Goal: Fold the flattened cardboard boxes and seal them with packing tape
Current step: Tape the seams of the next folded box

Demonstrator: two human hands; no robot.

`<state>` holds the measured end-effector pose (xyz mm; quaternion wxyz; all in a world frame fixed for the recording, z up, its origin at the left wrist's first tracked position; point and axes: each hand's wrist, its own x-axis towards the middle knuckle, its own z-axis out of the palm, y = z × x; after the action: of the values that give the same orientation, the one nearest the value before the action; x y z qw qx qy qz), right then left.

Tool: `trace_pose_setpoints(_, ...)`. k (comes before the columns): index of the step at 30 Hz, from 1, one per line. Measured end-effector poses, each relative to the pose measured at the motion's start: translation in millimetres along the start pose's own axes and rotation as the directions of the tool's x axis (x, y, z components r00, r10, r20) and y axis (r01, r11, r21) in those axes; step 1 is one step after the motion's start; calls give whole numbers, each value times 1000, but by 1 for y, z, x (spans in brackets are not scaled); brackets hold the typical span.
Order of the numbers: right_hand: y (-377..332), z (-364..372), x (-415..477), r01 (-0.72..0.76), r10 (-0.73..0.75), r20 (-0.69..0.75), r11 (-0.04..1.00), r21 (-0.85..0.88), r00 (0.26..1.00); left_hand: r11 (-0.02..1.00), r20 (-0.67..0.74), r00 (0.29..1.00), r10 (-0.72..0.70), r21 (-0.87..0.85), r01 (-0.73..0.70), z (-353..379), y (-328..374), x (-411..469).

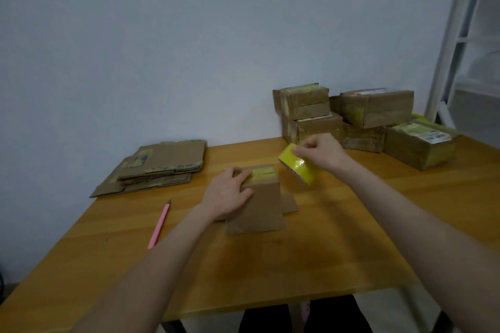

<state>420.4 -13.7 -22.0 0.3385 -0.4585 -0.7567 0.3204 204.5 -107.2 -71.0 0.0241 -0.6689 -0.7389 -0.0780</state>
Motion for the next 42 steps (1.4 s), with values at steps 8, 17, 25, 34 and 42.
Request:
trace_pose_setpoints(8,-61,53,44,159,-156,106,987,-20,982,510,6,981,-191,-854,105,-20,-7,5)
trace_pose_setpoints(17,-67,73,54,185,-167,148,976,-115,975,401,-233,844,-483,-916,-24,-34,5,21)
trace_pose_setpoints(25,-57,61,41,154,-172,329,985,81,929,347,-155,863,-480,-938,24,-42,9,25)
trace_pose_setpoints(34,-53,56,42,214,-196,427,977,6,883,429,-34,908,-418,-888,164,-61,11,26)
trace_pose_setpoints(42,-55,60,44,340,-192,455,901,-269,870,590,-30,924,-382,-777,219,-73,8,29)
